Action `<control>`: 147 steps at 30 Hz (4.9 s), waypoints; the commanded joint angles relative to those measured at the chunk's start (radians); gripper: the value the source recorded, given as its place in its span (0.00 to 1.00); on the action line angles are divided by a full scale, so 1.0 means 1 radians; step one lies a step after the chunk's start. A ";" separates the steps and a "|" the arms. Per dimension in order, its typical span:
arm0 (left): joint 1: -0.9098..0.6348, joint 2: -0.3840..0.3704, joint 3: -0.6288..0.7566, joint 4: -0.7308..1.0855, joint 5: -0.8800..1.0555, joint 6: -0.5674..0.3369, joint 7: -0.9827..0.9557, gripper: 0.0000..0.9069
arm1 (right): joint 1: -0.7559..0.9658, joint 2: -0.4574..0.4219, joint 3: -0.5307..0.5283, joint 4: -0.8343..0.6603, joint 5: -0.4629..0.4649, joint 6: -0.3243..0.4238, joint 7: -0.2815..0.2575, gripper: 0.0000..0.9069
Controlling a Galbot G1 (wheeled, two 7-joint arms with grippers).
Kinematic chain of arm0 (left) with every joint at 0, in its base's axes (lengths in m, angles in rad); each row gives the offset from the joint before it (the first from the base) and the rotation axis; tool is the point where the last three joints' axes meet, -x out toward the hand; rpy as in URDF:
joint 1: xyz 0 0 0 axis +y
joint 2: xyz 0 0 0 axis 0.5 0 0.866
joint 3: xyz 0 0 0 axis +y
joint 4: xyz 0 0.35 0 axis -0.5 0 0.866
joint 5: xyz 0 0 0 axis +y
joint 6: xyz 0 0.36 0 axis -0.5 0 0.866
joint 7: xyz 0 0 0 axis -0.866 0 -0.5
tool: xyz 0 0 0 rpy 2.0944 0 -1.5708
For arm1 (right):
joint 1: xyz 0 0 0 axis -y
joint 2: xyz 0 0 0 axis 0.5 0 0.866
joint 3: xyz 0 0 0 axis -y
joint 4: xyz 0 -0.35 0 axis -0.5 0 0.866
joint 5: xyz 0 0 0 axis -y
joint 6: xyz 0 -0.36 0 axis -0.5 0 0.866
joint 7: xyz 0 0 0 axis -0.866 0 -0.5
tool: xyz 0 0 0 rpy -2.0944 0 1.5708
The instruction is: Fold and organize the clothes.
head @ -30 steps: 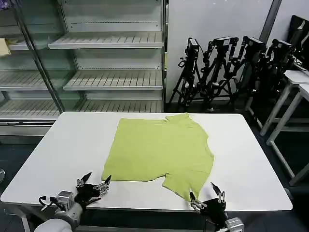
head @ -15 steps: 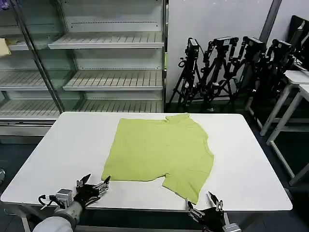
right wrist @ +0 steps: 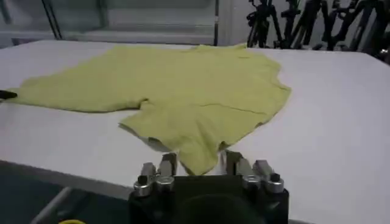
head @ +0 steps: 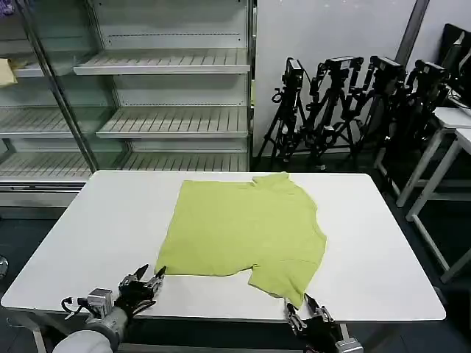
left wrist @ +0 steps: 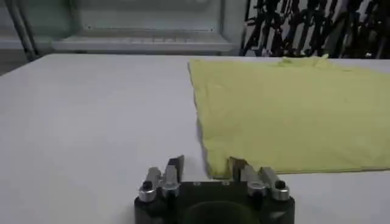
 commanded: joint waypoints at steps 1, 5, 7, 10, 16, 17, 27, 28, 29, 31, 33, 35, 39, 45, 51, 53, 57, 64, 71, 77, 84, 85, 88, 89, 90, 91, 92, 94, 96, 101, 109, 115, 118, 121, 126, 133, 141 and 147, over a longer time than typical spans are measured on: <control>-0.002 -0.002 0.003 0.001 0.001 0.007 0.017 0.01 | 0.004 -0.001 -0.004 -0.002 0.012 -0.006 0.000 0.00; -0.010 0.010 0.005 -0.014 0.005 0.002 0.032 0.01 | 0.016 -0.006 -0.004 0.007 0.011 -0.006 -0.002 0.00; -0.027 0.016 0.003 -0.021 0.004 0.001 0.036 0.01 | 0.030 -0.008 -0.001 0.014 0.011 -0.006 -0.003 0.00; -0.058 0.031 0.000 -0.028 -0.004 0.001 0.040 0.01 | 0.065 -0.015 0.012 0.036 0.014 -0.008 -0.005 0.00; -0.155 0.055 0.003 0.012 -0.050 -0.017 0.038 0.01 | 0.197 -0.024 0.056 0.030 0.056 -0.043 -0.011 0.00; -0.164 0.055 0.006 0.017 -0.057 -0.017 0.039 0.01 | 0.225 -0.024 0.060 0.021 0.066 -0.049 -0.010 0.00; -0.332 0.063 0.060 0.140 -0.099 -0.016 0.043 0.01 | 0.497 -0.008 0.030 -0.135 0.125 -0.127 0.020 0.00; -0.351 0.061 0.066 0.167 -0.102 -0.016 0.044 0.01 | 0.527 -0.001 0.022 -0.165 0.125 -0.129 0.019 0.00; -0.359 0.061 0.069 0.175 -0.105 -0.016 0.044 0.01 | 0.537 0.003 0.016 -0.178 0.124 -0.131 0.017 0.00; -0.384 0.064 0.089 0.212 -0.103 -0.022 0.052 0.01 | 0.568 0.011 -0.001 -0.211 0.122 -0.136 0.007 0.00; -0.410 0.064 0.109 0.257 -0.089 -0.030 0.061 0.01 | 0.596 0.018 -0.011 -0.249 0.112 -0.136 0.006 0.00; -0.438 0.058 0.113 0.297 -0.088 -0.032 0.067 0.01 | 0.621 0.034 -0.012 -0.298 0.109 -0.128 0.000 0.00; -0.465 0.060 0.130 0.338 -0.090 -0.035 0.079 0.01 | 0.639 0.044 -0.011 -0.343 0.115 -0.116 -0.017 0.00; -0.484 0.054 0.159 0.357 -0.076 -0.039 0.090 0.01 | 0.659 0.048 -0.006 -0.367 0.121 -0.113 -0.034 0.00; -0.492 0.054 0.172 0.353 -0.064 -0.040 0.108 0.01 | 0.678 0.041 -0.004 -0.379 0.115 -0.108 -0.052 0.00; -0.500 0.053 0.176 0.359 -0.061 -0.043 0.111 0.01 | 0.689 0.038 -0.005 -0.384 0.116 -0.107 -0.059 0.00; -0.512 0.052 0.183 0.370 -0.055 -0.047 0.118 0.01 | 0.705 0.033 -0.019 -0.403 0.117 -0.090 -0.077 0.00; -0.516 0.049 0.188 0.376 -0.046 -0.050 0.126 0.01 | 0.724 0.033 -0.028 -0.456 0.102 -0.077 -0.091 0.00; -0.520 0.051 0.187 0.383 -0.043 -0.054 0.126 0.87 | 0.742 0.040 -0.038 -0.490 0.086 -0.061 -0.100 0.01; -0.523 0.049 0.191 0.392 -0.009 -0.050 0.098 1.00 | 0.760 0.044 -0.055 -0.539 0.033 -0.068 -0.083 1.00; -0.508 0.059 0.182 0.369 -0.012 -0.050 0.099 1.00 | 0.771 0.051 -0.045 -0.561 0.065 -0.078 -0.067 1.00; -0.497 0.066 0.175 0.345 -0.016 -0.041 0.100 1.00 | 0.754 0.044 -0.033 -0.531 0.077 -0.086 -0.062 1.00; -0.461 0.077 0.164 0.278 -0.069 0.000 0.086 1.00 | 0.693 0.020 -0.004 -0.449 0.106 -0.107 -0.052 1.00; -0.452 0.081 0.167 0.266 -0.096 0.007 0.065 1.00 | 0.679 0.013 0.000 -0.436 0.115 -0.114 -0.048 1.00; -0.437 0.085 0.174 0.257 -0.131 0.008 0.041 1.00 | 0.662 0.006 0.007 -0.410 0.132 -0.126 -0.040 1.00; -0.421 0.087 0.178 0.235 -0.140 0.008 0.028 1.00 | 0.639 -0.004 0.016 -0.384 0.140 -0.141 -0.033 1.00; -0.410 0.090 0.180 0.225 -0.142 0.008 0.028 1.00 | 0.620 -0.010 0.023 -0.365 0.140 -0.142 -0.029 1.00; -0.389 0.096 0.186 0.221 -0.143 0.008 0.027 1.00 | 0.575 -0.029 0.037 -0.335 0.143 -0.142 -0.026 1.00; -0.378 0.102 0.190 0.228 -0.138 0.008 0.027 1.00 | 0.548 -0.042 0.052 -0.314 0.143 -0.142 -0.029 1.00; -0.398 0.096 0.186 0.272 -0.145 0.008 0.014 0.80 | 0.504 -0.044 0.074 -0.324 0.135 -0.140 -0.036 0.14; -0.398 0.085 0.196 0.276 -0.142 0.009 0.008 0.01 | 0.502 -0.047 0.069 -0.363 0.157 -0.139 -0.072 0.00; -0.392 0.083 0.194 0.277 -0.142 0.008 0.020 0.01 | 0.501 -0.045 0.064 -0.356 0.151 -0.138 -0.072 0.00; -0.393 0.084 0.193 0.279 -0.141 0.008 0.024 0.01 | 0.502 -0.045 0.064 -0.355 0.151 -0.139 -0.073 0.00; -0.392 0.083 0.193 0.278 -0.139 0.008 0.027 0.01 | 0.503 -0.046 0.062 -0.357 0.149 -0.139 -0.075 0.00; -0.374 0.084 0.185 0.257 -0.134 0.008 0.027 0.01 | 0.500 -0.047 0.063 -0.346 0.145 -0.139 -0.078 0.00; -0.259 0.089 0.131 0.154 -0.120 0.008 0.012 0.01 | 0.440 -0.057 0.074 -0.272 0.121 -0.128 -0.082 0.00; -0.052 0.079 0.016 0.008 -0.084 0.008 0.010 0.01 | 0.274 -0.054 0.098 -0.134 0.065 -0.111 -0.082 0.00; 0.120 0.071 -0.070 -0.077 -0.056 0.007 0.024 0.01 | 0.139 -0.051 0.114 -0.054 0.014 -0.089 -0.082 0.00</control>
